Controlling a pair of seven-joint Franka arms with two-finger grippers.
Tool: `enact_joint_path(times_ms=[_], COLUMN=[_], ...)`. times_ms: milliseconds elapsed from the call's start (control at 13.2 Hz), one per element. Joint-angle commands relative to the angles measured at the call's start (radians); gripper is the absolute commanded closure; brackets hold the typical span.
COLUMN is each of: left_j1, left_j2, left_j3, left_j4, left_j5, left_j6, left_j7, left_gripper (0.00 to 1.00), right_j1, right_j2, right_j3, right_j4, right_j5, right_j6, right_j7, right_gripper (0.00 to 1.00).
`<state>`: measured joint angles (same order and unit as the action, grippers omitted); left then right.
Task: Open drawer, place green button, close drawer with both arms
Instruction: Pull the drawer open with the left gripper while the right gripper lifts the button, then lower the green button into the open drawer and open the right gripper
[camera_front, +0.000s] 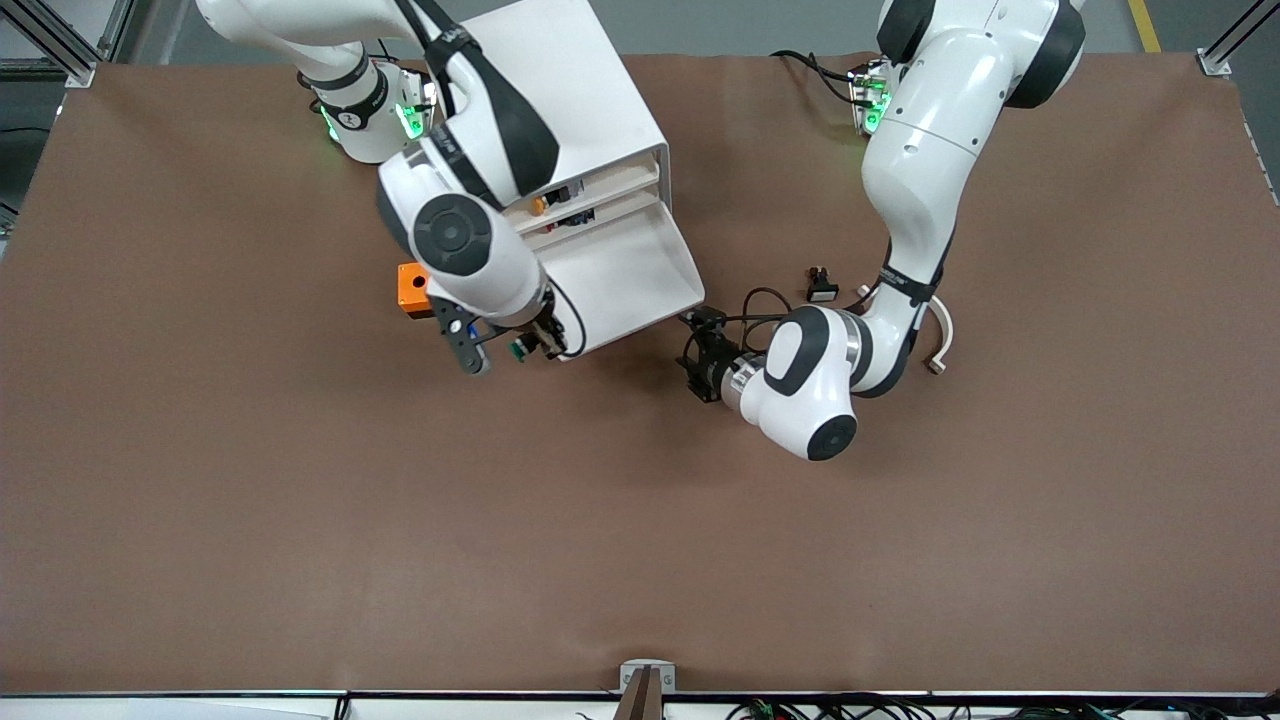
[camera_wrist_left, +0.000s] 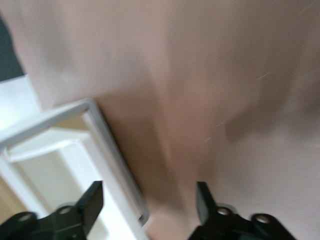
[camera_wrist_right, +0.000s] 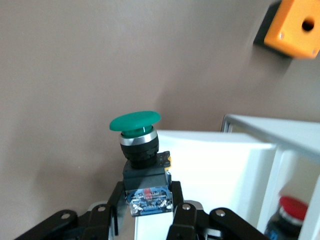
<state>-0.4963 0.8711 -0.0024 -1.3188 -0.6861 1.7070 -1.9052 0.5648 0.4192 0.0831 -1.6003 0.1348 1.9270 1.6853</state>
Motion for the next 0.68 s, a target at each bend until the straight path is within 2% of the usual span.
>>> enact_joint_path(times_ms=[0, 151, 378, 605], left_j1=[-0.008, -0.007, -0.005, -0.007], left_j2=[-0.026, -0.027, -0.072, -0.106], left_j3=[0.033, 0.088, 0.200, 0.219], left_j4=[0.053, 0.075, 0.073, 0.073], left_j5=[0.158, 0.192, 0.198, 0.285], left_j6=[-0.001, 0.005, -0.001, 0.000], left_j7=[0.021, 0.049, 0.220, 0.392], left_gripper=[0.00, 0.00, 0.00, 0.00], right_j1=[0.065, 0.092, 0.142, 0.176], right_j2=[-0.048, -0.043, -0.042, -0.034], right_j3=[-0.012, -0.012, -0.012, -0.012], right_j4=[-0.116, -0.153, -0.228, -0.250], right_j5=[0.003, 0.002, 0.000, -0.004], right_j6=[0.108, 0.171, 0.291, 0.355], right_j7=[0.104, 0.160, 0.238, 0.292], right_gripper=[0.98, 0.98, 0.98, 0.90])
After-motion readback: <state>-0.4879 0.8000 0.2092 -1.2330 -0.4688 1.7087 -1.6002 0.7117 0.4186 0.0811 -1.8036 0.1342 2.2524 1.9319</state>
